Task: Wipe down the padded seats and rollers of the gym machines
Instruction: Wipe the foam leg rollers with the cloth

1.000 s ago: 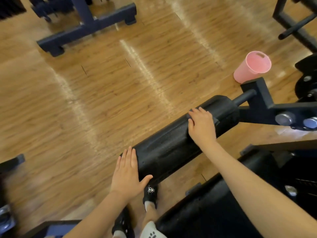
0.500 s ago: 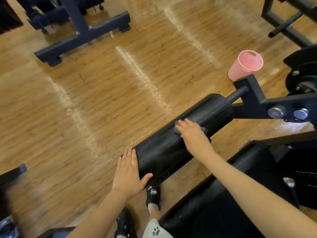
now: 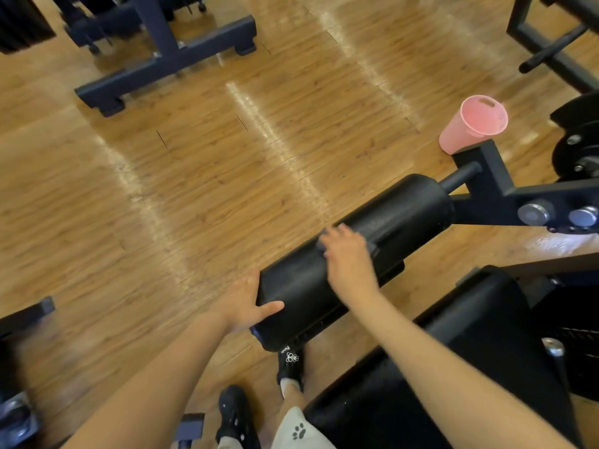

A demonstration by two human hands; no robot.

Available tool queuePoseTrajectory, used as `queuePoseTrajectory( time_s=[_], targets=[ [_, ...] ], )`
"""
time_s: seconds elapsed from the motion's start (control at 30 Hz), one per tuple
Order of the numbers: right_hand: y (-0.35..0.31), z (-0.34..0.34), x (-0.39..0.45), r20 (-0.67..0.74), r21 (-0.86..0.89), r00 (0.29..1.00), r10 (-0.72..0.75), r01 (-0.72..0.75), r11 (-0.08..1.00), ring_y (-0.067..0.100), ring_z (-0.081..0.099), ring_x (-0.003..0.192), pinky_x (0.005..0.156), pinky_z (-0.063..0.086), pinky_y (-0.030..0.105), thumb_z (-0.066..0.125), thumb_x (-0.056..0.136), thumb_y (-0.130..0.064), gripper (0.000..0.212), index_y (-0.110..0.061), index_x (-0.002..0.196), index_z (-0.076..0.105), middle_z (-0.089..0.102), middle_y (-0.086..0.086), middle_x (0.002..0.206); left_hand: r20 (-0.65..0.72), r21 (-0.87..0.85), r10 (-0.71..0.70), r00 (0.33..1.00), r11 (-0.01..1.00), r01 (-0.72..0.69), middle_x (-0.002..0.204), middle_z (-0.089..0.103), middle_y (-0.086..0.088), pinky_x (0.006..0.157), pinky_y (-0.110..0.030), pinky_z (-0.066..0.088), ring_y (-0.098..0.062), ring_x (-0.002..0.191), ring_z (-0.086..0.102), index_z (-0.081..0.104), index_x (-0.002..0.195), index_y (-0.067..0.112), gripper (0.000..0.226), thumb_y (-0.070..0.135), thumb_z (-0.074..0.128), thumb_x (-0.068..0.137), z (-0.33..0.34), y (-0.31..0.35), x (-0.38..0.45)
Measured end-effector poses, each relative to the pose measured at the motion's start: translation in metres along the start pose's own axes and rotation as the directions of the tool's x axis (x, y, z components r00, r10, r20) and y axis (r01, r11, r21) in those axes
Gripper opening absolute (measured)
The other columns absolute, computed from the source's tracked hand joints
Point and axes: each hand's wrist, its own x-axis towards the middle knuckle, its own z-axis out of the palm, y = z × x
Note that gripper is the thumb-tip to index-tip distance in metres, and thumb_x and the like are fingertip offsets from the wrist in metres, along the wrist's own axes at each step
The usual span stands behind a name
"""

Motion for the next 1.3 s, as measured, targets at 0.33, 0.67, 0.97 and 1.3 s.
queuePoseTrajectory(
  time_s=[0.33,0.67,0.97,1.3],
  targets=[
    [0.026,-0.004,-0.009,0.183,-0.056,0.94,-0.289,0.304,0.951,0.023,0.039,0.132,0.108,0.03,0.038,0.057,0.086,-0.007,0.046,-0.013,0.131,0.05,0.046,0.005,0.14,-0.364,0.305,0.29,0.885,0.935,-0.181,0.154,0.025,-0.01,0.114,-0.031,0.01,-0.019,0.142,0.017,0.022,0.148,0.008,0.086,0.063,0.039,0.084,0.038,-0.004,-0.031],
    [0.149,-0.056,0.044,-0.056,0.067,0.937,0.346,-0.342,0.937,0.026,0.019,0.141,0.114,0.02,0.044,0.04,0.096,-0.005,0.039,-0.006,0.135,0.044,0.033,0.009,0.148,-0.293,0.332,0.245,0.924,0.933,-0.142,0.157,0.005,-0.002,0.115,-0.031,-0.004,-0.011,0.141,-0.004,0.003,0.149,0.013,0.11,0.058,0.069,0.073,0.049,-0.004,-0.033],
    [0.016,-0.009,-0.003,0.0,-0.003,1.0,0.022,-0.022,1.0,0.02,0.034,0.132,0.107,0.027,0.038,0.048,0.087,-0.006,0.035,-0.02,0.117,0.056,0.049,-0.002,0.133,0.013,-0.102,0.077,0.997,0.992,-0.076,0.152,0.026,0.006,0.102,-0.016,0.026,-0.01,0.134,0.03,0.01,0.151,0.02,0.104,0.034,0.079,0.074,-0.002,-0.009,-0.007],
    [0.055,-0.02,0.0,0.12,-0.053,0.978,-0.17,0.178,0.983,0.026,0.034,0.135,0.11,0.026,0.04,0.05,0.091,-0.006,0.041,-0.01,0.131,0.049,0.045,0.008,0.141,-0.129,0.231,0.215,0.968,0.956,-0.182,0.156,-0.003,0.005,0.115,-0.029,-0.01,-0.011,0.144,-0.008,0.001,0.152,0.015,0.104,0.063,0.049,0.074,0.009,-0.01,-0.012]
  ],
)
